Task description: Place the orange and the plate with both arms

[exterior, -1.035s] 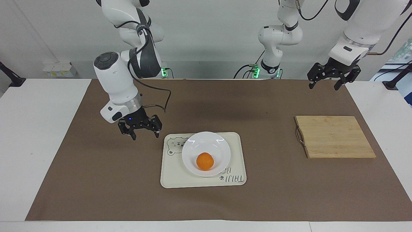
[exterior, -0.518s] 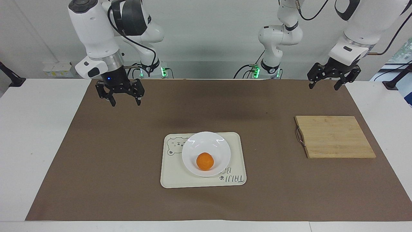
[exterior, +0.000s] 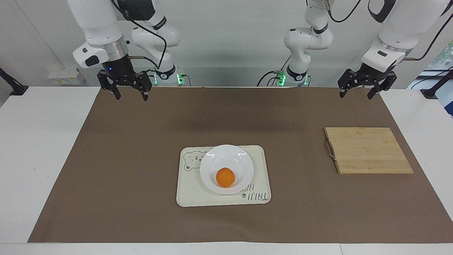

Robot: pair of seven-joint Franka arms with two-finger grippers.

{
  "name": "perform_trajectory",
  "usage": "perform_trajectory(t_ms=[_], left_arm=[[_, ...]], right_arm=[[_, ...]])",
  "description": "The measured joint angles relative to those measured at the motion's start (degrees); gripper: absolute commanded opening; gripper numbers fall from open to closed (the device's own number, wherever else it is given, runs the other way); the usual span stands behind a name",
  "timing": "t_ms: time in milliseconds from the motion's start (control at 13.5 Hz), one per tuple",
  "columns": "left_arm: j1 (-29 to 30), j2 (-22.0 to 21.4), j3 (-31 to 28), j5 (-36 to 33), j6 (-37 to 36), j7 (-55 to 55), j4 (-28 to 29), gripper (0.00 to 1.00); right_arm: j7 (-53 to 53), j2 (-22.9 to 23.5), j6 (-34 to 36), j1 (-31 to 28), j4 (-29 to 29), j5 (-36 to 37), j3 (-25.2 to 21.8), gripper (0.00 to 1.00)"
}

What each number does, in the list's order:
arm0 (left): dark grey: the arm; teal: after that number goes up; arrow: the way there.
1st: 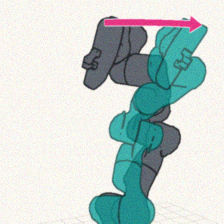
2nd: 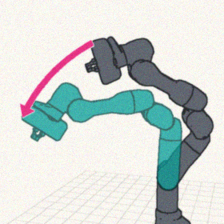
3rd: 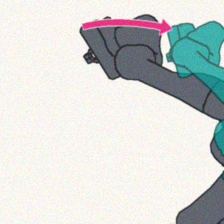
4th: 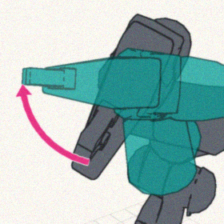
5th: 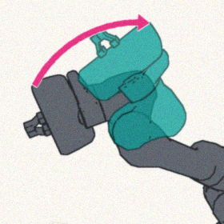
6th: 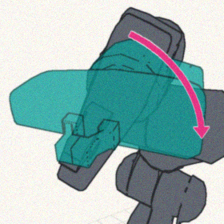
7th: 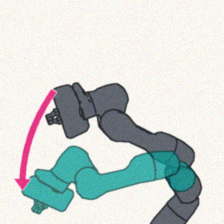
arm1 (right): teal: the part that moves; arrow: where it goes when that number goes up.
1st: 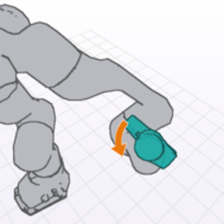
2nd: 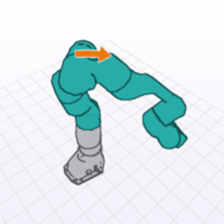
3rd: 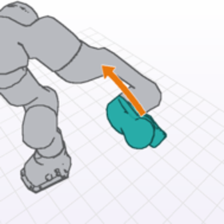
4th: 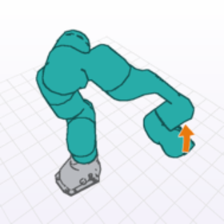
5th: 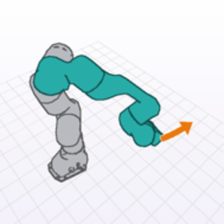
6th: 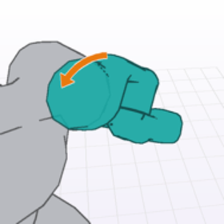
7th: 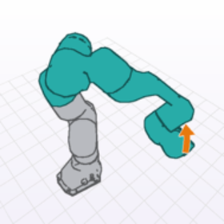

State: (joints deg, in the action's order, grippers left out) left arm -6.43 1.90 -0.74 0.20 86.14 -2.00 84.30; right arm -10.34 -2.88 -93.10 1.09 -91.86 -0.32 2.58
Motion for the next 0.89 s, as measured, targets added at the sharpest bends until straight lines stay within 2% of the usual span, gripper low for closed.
perform_trajectory(t_ms=[222,518,887], left_arm=[[0.0,0.0,0.0,0.0,0.0,0.0,0.0,1.00],[0.0,0.0,0.0,0.0,0.0,0.0,0.0,1.00],[0.0,0.0,0.0,0.0,0.0,0.0,0.0,1.00]], right_arm=[[-4.3,-2.3,3.5,0.0,0.6,0.0,-1.7,1.00],[-4.7,-3.3,4.9,-0.1,0.0,0.0,-5.3,1.00],[-2.8,-5.8,5.3,0.9,-5.1,0.0,-4.7,1.00]])
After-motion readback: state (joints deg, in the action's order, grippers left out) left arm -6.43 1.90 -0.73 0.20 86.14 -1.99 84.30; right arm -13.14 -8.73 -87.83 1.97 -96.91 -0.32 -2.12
